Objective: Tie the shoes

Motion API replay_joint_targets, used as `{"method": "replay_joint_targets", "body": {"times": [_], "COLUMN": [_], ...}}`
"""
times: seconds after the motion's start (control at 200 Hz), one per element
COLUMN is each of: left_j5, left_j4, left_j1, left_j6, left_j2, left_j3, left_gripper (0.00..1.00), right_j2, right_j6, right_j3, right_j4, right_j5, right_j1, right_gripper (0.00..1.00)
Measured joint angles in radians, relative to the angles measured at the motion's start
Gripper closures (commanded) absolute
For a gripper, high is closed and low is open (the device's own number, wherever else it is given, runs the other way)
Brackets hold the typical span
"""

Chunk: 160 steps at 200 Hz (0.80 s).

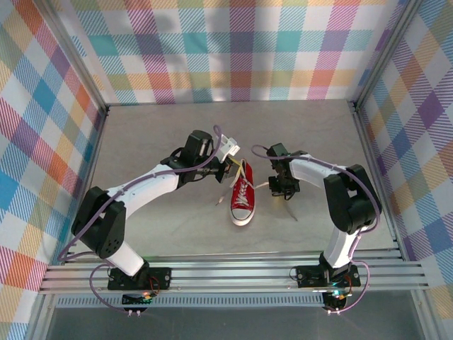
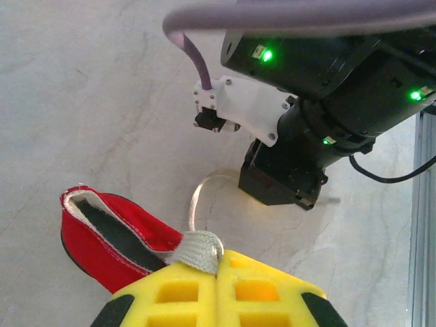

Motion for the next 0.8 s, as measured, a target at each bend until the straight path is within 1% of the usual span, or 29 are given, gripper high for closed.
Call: {"method": "replay_joint_targets", "body": {"times": [0.06,0.185,0.275,0.365,0.55,0.685,0.8], "left_j5": [0.000,-0.001,-0.004,-0.011,-0.037,-0.050,-0.064], "left_j4": [-0.004,-0.008,-0.008,-0.007,-0.006,-0.006,-0.002], "left_j1": [-0.001,-0.006,-0.016,-0.028,-0.053,-0.063,-0.068], "left_j6": [0.001,0.011,0.017,0.019,0.019,0.019,0.019], "left_j2": [-0.010,-0.021,-0.024,-0.028,-0.049,-0.070,-0.090], "left_j3": [0.000,0.000,0.000,-0.003,-0.032,-0.055,-0.082], "left_gripper": [1.00,1.00,1.00,1.00,1.00,1.00,1.00], "right_j2": [-0.002,-0.015,-0.048,-0.069,-0.051,-0.001,0.056], "right_j6": [0.003,0.001,-0.011,-0.031,-0.066,-0.082,-0.081], "right_j3": [0.001,0.005,0.042,0.134,0.378,0.509,0.560], "right_j4": [0.002,-0.003,-0.015,-0.023,-0.023,-0.001,0.040], "right_j5": [-0.006,-0.006,-0.012,-0.037,-0.117,-0.195,-0.298], "right_j1": [0.000,-0.003,-0.003,-0.003,0.009,0.070,0.138], "right_gripper": [1.00,1.00,1.00,1.00,1.00,1.00,1.00]}}
